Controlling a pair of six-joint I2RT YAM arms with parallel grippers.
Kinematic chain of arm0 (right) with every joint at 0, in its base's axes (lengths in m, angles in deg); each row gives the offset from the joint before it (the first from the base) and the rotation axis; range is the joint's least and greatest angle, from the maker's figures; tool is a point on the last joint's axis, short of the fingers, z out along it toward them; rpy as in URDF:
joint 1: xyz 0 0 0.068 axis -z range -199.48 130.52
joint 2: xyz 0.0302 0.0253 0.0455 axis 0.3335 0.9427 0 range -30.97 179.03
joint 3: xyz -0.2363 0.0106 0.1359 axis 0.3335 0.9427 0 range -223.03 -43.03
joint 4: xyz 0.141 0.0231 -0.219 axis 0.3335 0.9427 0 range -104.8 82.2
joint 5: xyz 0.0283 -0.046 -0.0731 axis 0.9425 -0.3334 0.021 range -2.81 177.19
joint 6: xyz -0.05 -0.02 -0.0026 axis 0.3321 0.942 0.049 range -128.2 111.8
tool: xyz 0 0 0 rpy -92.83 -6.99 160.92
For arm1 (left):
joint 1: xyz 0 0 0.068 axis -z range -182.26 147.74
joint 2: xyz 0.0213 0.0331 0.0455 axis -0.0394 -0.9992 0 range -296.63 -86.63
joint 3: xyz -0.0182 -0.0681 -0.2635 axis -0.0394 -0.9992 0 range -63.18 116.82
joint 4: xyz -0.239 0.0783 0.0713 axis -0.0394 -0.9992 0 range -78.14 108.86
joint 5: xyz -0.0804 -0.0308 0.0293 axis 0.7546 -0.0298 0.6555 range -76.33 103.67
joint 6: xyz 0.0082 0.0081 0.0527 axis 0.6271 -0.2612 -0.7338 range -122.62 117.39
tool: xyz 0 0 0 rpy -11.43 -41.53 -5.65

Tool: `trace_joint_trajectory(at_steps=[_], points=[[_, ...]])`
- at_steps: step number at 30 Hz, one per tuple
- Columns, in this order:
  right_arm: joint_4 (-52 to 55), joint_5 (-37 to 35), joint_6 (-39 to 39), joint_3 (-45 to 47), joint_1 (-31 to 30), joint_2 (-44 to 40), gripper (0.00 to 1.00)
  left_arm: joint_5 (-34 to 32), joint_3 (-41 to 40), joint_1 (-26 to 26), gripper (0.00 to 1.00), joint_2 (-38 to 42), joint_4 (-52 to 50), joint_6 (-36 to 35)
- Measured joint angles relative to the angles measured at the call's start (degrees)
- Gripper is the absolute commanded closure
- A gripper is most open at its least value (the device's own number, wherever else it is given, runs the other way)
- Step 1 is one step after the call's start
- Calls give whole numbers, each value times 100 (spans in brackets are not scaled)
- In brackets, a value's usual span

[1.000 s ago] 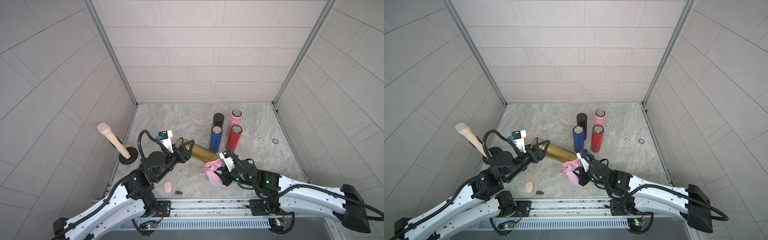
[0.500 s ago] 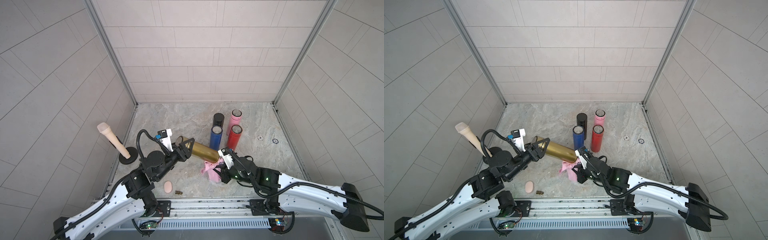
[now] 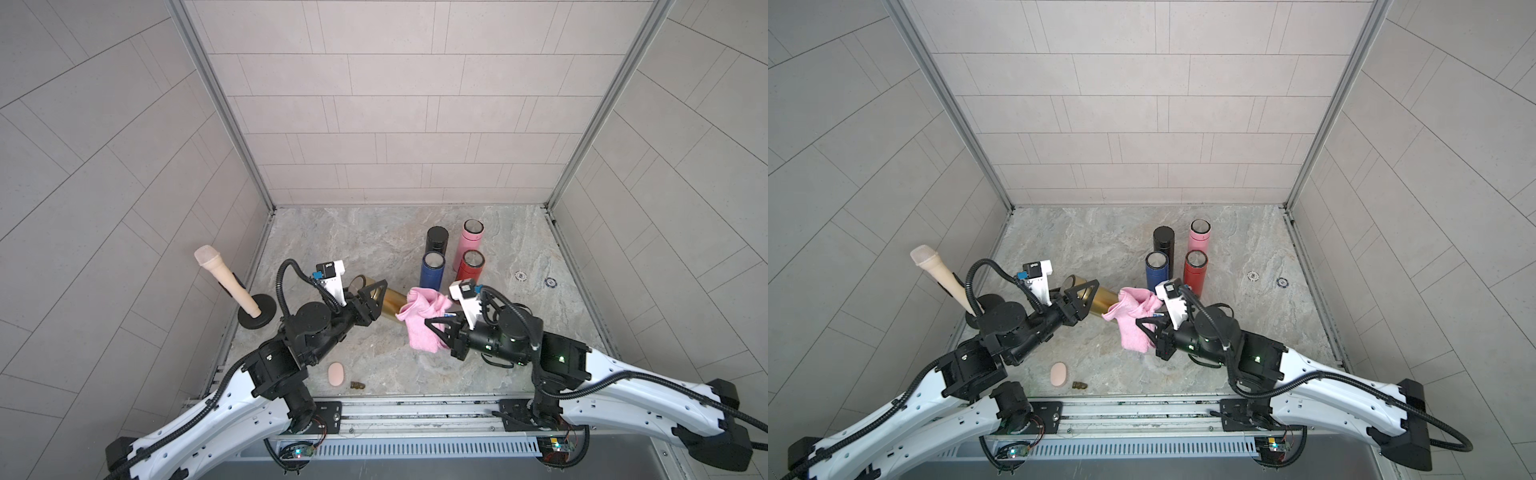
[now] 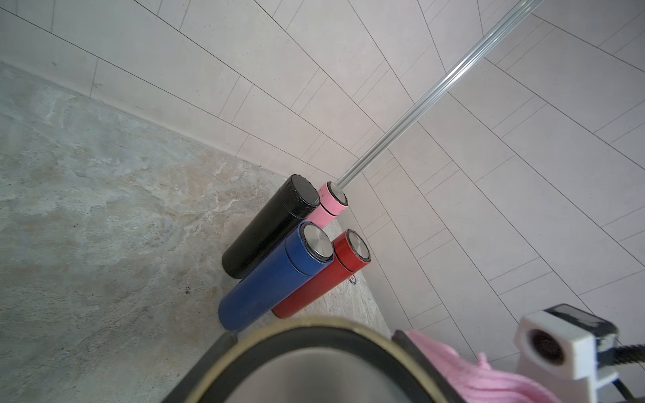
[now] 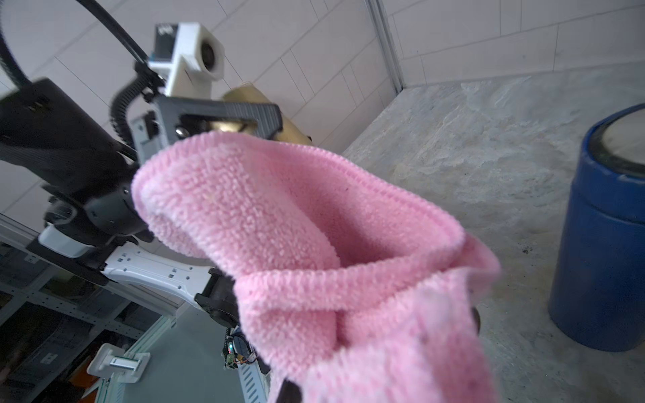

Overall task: Wipe the surface of the thermos
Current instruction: Wipe the dirt from the surface of the thermos.

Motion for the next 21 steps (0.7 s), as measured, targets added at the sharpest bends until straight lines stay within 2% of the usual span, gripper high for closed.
trace_joint_trajectory(at_steps=[4,9,15,21], points=[[-129,90,61,262,-28,564,100,216,50,-85,100,0,-160,-48],[-111,74,81,883,55,225,100,356,280,-162,100,31,-315,-131],[208,-295,57,1523,361,-411,100,739,581,-190,100,164,-448,-111],[297,-411,136,1307,400,-315,100,979,664,-190,100,96,-396,-33]])
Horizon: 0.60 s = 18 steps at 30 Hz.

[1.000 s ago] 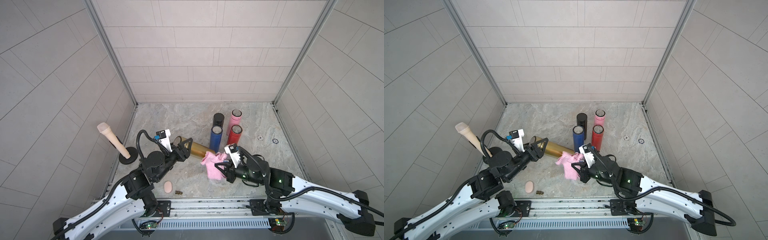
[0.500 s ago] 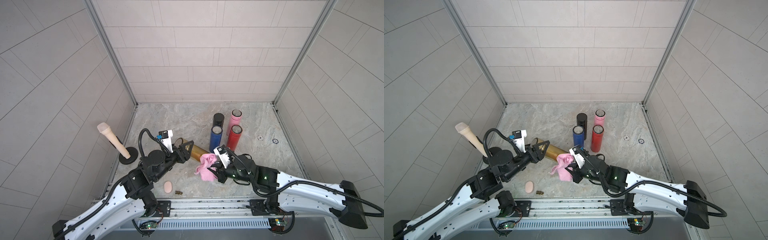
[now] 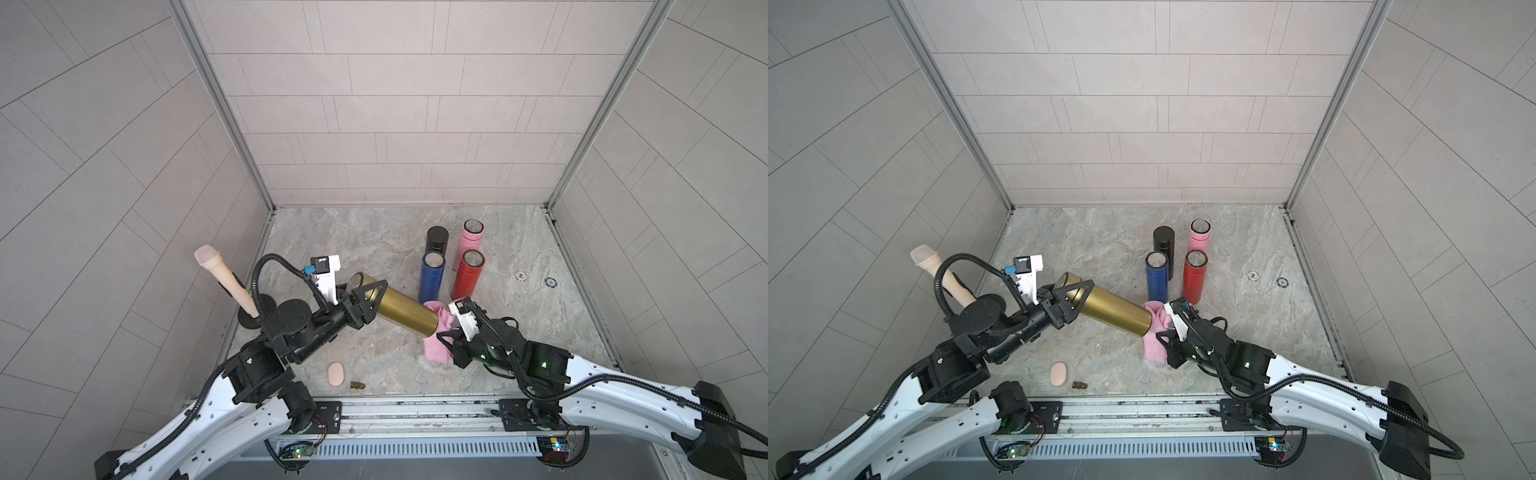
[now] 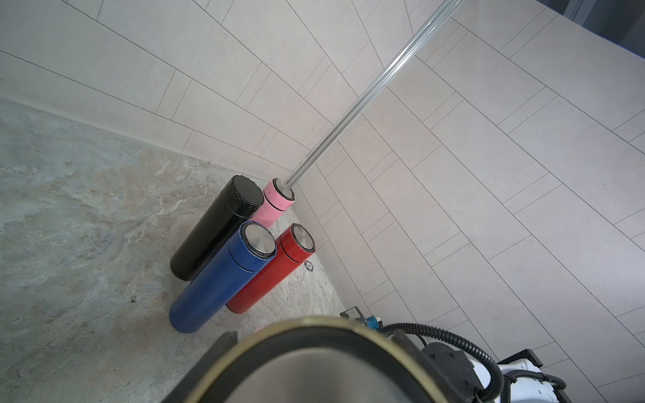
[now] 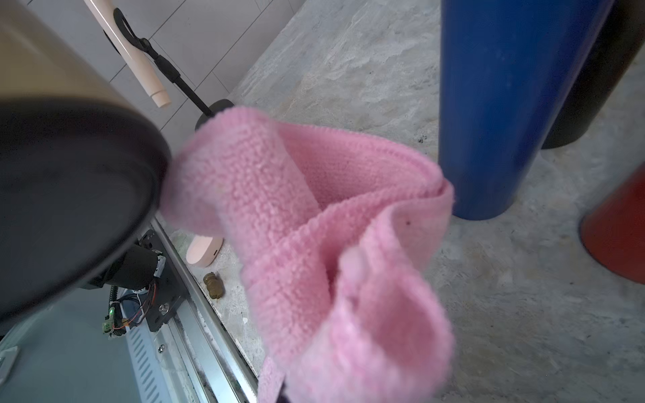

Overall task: Wipe the surface of the thermos
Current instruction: Wipe the dirt from the surface of the thermos.

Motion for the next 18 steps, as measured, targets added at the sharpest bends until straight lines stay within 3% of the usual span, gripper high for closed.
trace_joint_trajectory(at_steps=[6,11,18], points=[[52,186,96,-610,2,188,100,-162,-11,0,100,-328,-31,13],[420,299,42,-638,13,-522,100,-1036,66,0,100,-258,-586,-363],[1757,-994,-55,-1226,46,-1493,100,-2540,750,-48,100,-1088,-1480,-1443]])
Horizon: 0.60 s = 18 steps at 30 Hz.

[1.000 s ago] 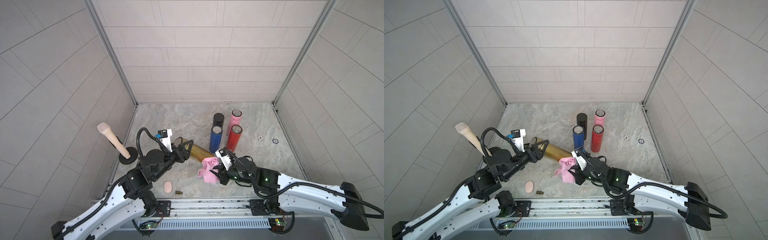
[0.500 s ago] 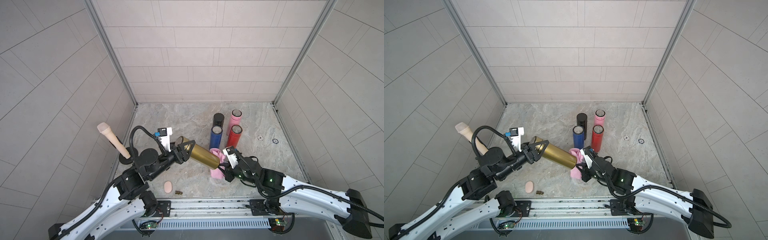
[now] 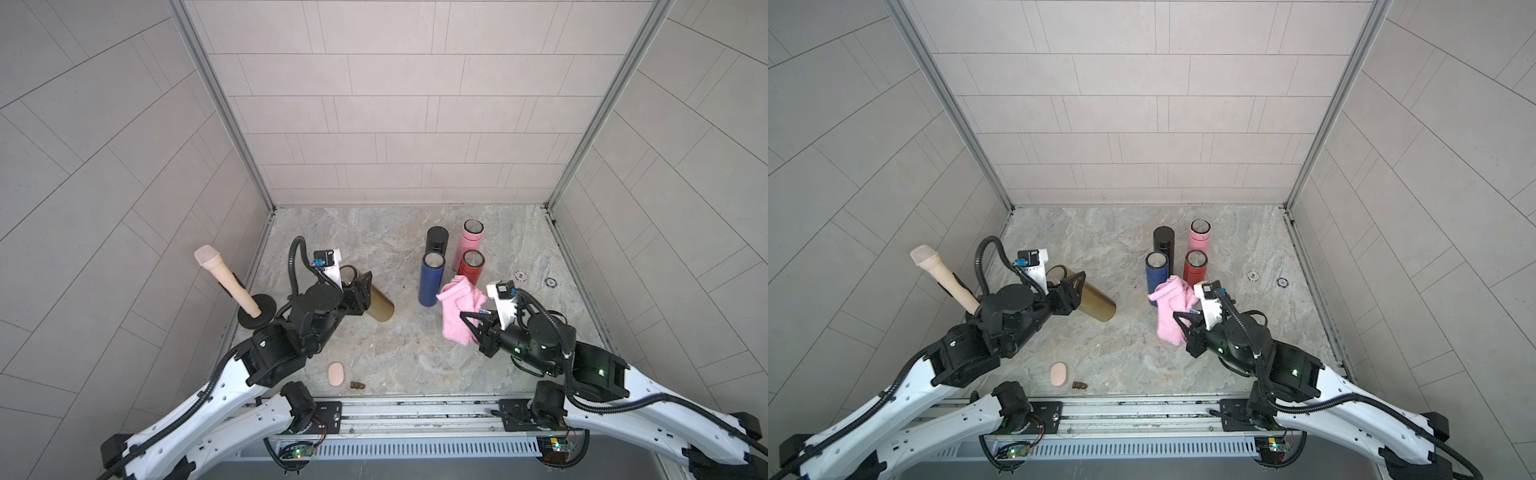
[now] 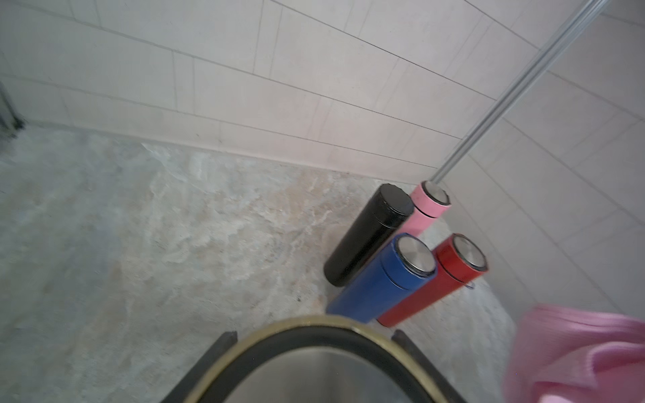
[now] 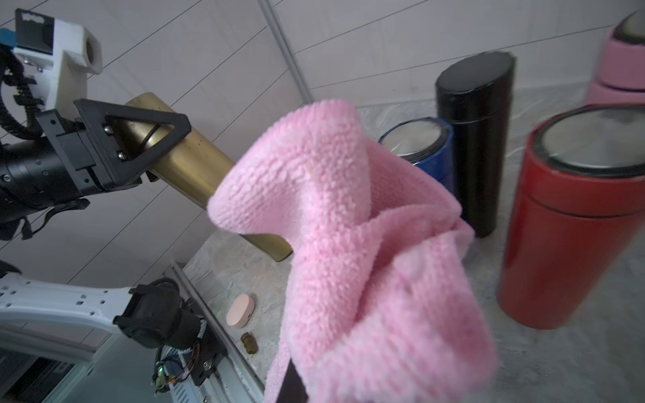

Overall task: Wipe the surface of the thermos
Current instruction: Wipe the dirt from the surface of the thermos, then place the thermos at the center of the board.

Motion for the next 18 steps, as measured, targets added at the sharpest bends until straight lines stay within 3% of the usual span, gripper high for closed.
trace_joint_trajectory(at_steps=[7,18], points=[[573,-417,-107,208,516,756,100,-210,693,-570,100,-1963,402,-850],[236,-391,-105,949,809,1648,100,739,1296,-1276,100,-4013,1220,-1086]])
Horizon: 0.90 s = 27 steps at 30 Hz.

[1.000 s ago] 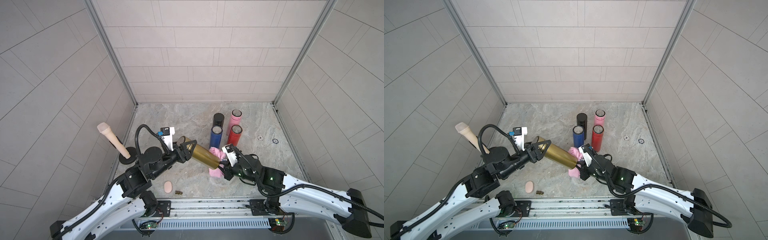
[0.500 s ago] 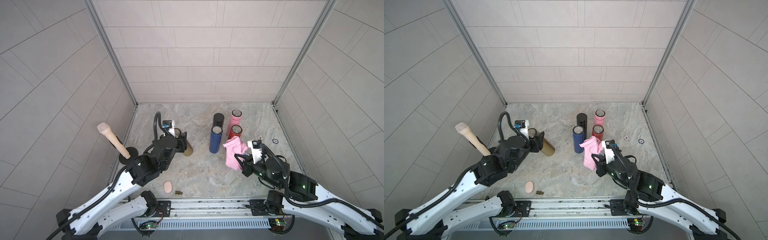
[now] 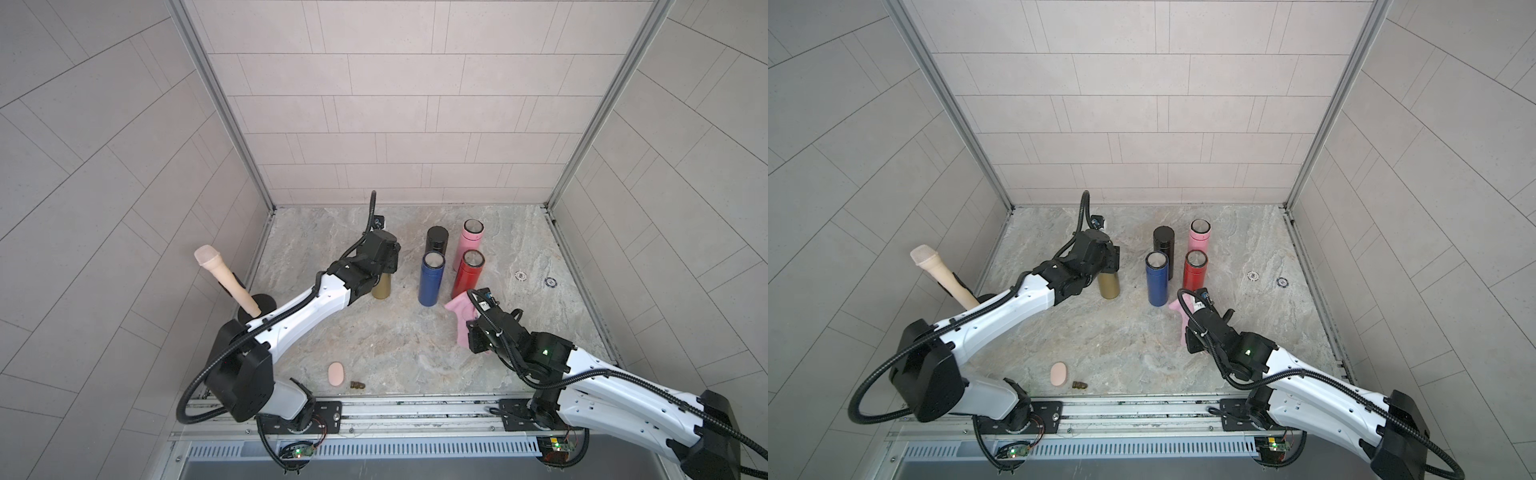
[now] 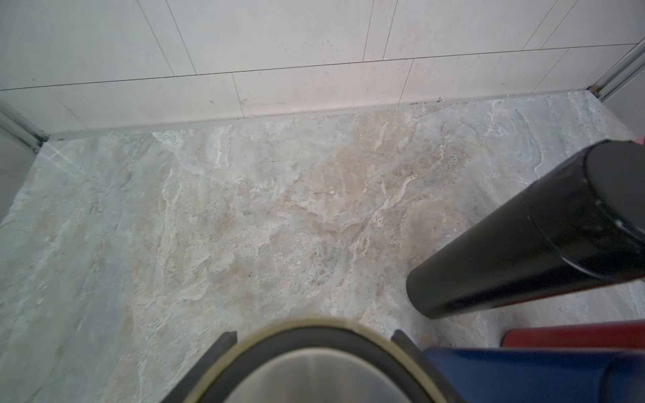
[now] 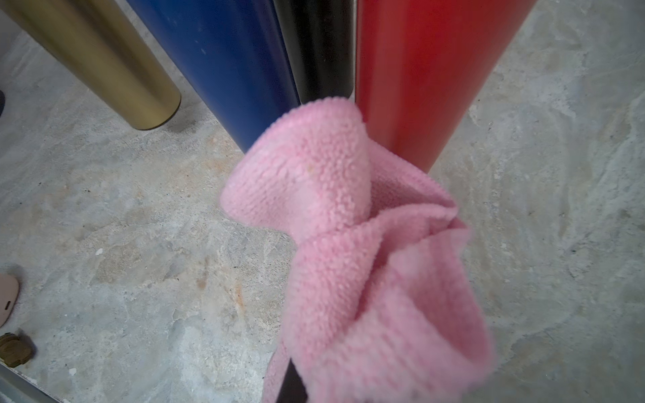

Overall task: Wipe the surface of the thermos
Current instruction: Place the thermos at the center of the board.

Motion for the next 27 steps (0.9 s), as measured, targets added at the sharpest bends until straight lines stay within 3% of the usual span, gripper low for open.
trace_joint_trajectory(at_steps=[13,16,19,21,23,26,27], points=[[-678,111,0,448,13,229,100,304,245,-96,100,-798,822,-26],[-748,146,-4,461,39,409,100,348,245,-96,95,-890,866,-31],[-787,157,-50,461,90,614,100,402,245,-81,64,-922,925,-61],[-791,175,-101,461,120,752,100,380,216,-48,48,-920,1021,-92],[-791,192,-175,461,140,852,100,343,133,2,23,-909,1163,-116],[-774,234,-254,455,151,914,100,273,9,46,7,-872,1298,-146],[-758,240,-282,448,151,918,100,247,-2,55,6,-848,1322,-170]])
